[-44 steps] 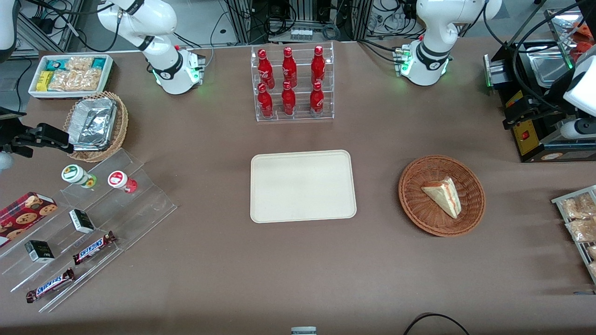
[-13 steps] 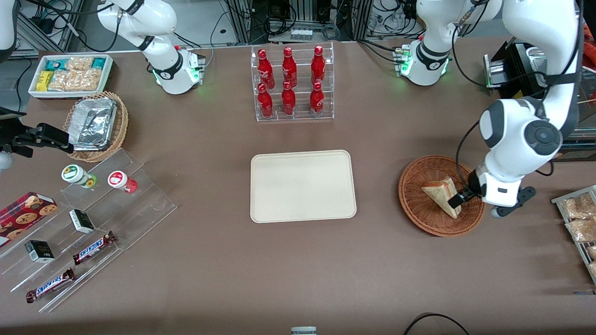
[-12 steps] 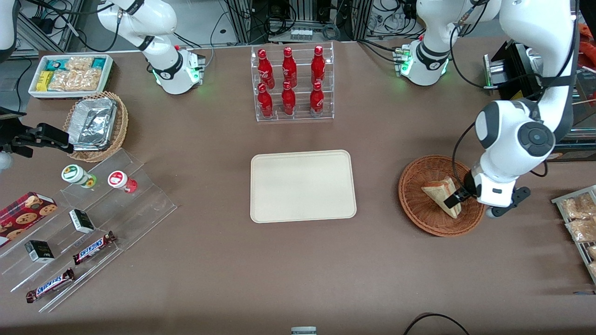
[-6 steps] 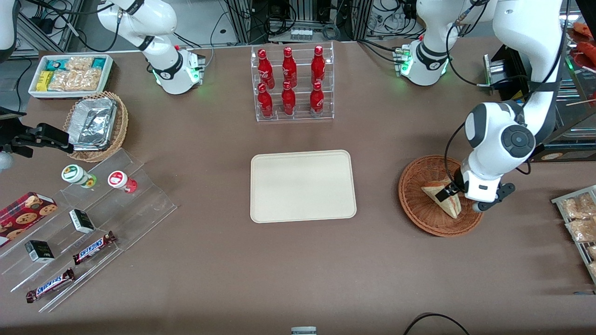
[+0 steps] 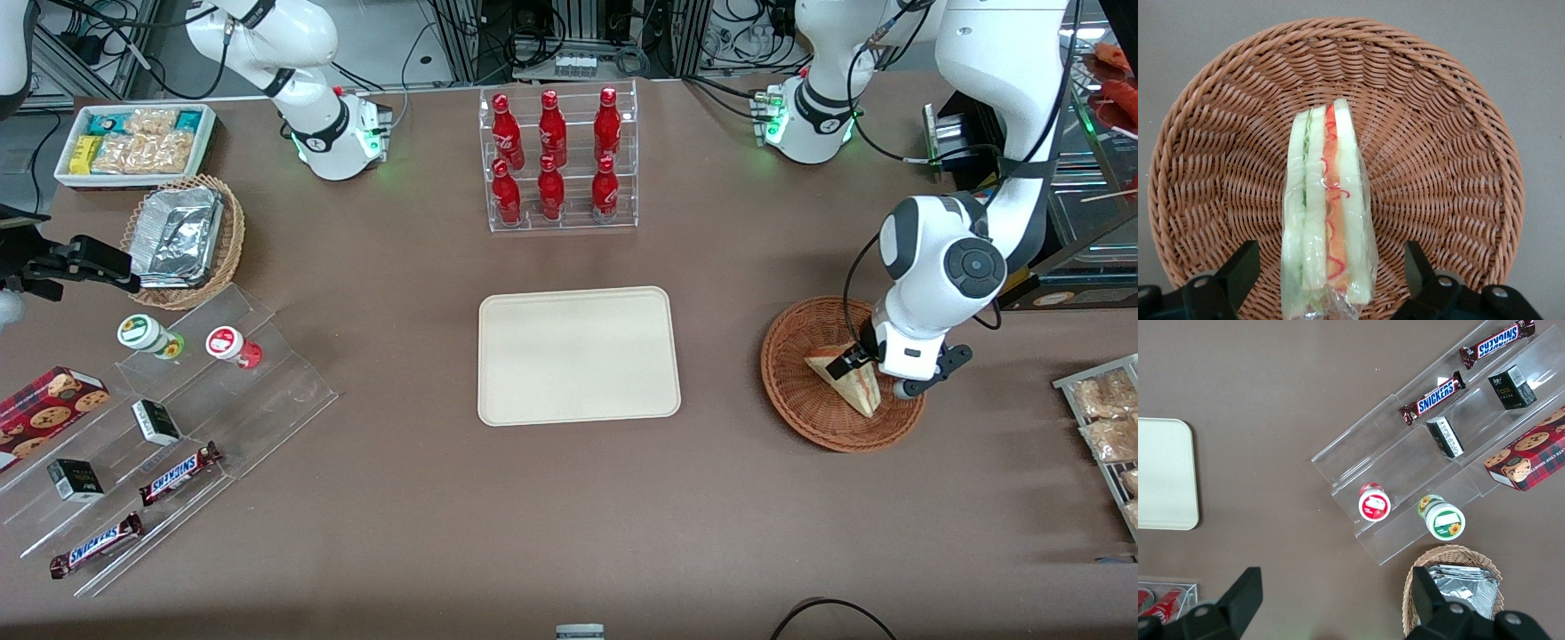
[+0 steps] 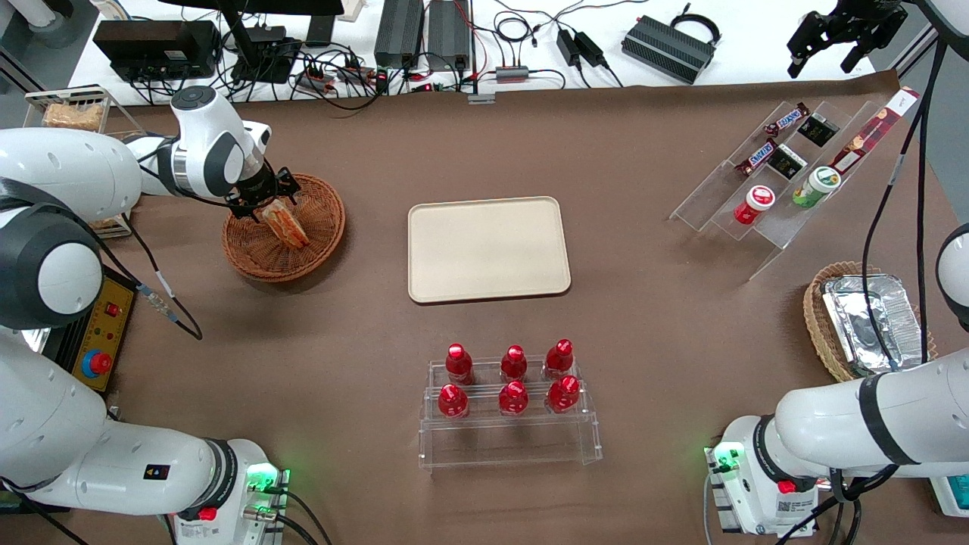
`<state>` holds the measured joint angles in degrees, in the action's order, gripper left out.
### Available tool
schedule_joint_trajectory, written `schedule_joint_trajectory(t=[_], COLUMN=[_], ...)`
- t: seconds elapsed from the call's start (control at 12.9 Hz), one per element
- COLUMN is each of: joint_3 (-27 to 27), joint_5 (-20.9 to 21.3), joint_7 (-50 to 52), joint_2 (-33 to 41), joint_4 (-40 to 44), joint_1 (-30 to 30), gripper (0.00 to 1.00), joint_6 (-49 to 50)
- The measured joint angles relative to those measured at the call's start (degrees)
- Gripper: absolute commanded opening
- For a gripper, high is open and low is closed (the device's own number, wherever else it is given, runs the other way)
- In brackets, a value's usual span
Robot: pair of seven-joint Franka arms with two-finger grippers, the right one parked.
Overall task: Place sandwich from basket to tray
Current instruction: 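Lift the sandwich and carry it toward the cream tray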
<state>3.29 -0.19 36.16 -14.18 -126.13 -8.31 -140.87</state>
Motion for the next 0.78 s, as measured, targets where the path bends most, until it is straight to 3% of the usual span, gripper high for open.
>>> schedule_joint_trajectory(t=[0.08,0.54,0.78], joint_3=[0.0,0.0,-0.01], joint_5=[0.0,0.01,0.01], joint_7=[0.0,-0.22,-0.94], joint_2=[-0.05,-0.23,0.72], joint_4=[-0.01,0.49,7.01], joint_1=[0.0,-0.03,-0.14], gripper=[0.0,0.0,0.0], joint_6=[-0.01,0.38,10.48])
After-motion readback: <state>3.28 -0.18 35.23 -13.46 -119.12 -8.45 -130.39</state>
